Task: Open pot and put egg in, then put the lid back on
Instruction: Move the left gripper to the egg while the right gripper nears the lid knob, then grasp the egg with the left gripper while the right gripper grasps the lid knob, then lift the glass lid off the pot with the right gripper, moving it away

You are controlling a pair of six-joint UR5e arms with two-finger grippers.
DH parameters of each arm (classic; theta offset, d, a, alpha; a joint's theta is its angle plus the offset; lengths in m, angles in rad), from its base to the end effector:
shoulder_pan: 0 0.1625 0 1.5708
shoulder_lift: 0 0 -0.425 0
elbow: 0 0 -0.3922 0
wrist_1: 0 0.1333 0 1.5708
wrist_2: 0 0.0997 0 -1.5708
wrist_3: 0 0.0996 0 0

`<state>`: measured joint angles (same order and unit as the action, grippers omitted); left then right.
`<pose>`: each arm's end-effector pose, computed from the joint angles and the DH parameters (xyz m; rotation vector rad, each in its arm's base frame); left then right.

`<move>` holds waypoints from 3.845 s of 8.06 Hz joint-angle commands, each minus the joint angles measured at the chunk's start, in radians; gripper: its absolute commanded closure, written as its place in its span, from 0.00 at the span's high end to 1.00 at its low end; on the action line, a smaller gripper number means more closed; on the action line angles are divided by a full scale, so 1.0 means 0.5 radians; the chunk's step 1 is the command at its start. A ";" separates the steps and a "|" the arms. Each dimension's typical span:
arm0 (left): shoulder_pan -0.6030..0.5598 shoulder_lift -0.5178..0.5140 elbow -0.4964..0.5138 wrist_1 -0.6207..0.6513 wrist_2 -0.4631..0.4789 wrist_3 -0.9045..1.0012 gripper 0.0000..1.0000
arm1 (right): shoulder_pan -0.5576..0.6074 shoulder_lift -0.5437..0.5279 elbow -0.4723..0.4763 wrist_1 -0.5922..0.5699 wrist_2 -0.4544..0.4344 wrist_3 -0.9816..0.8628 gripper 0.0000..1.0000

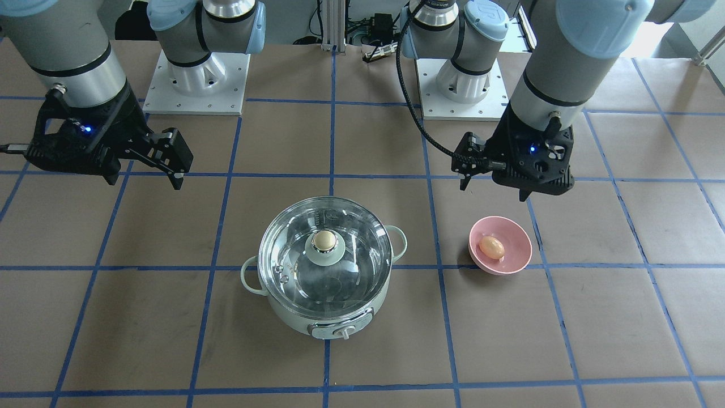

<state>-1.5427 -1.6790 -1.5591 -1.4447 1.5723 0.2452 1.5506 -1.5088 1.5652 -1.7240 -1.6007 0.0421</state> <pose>-0.1180 -0.5424 0.4506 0.3397 3.1173 -0.0456 0.1197 -0.5293 0.4751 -0.0991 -3.1075 0.1511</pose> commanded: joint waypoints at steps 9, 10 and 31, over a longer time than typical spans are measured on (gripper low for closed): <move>0.416 -0.550 -0.438 0.367 0.108 0.023 1.00 | 0.780 0.729 -0.391 -0.442 -0.011 0.919 1.00; 0.416 -0.557 -0.441 0.367 0.104 -0.027 1.00 | 0.780 0.747 -0.363 -0.436 -0.002 0.919 1.00; 0.361 -0.683 -0.438 0.453 0.065 -0.076 0.26 | 0.284 0.177 -0.332 0.216 0.041 0.262 0.00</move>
<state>-1.3622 -2.0209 -1.7793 -1.2180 1.6090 0.2071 1.8056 -1.3458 1.3962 -1.7171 -1.5741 0.3197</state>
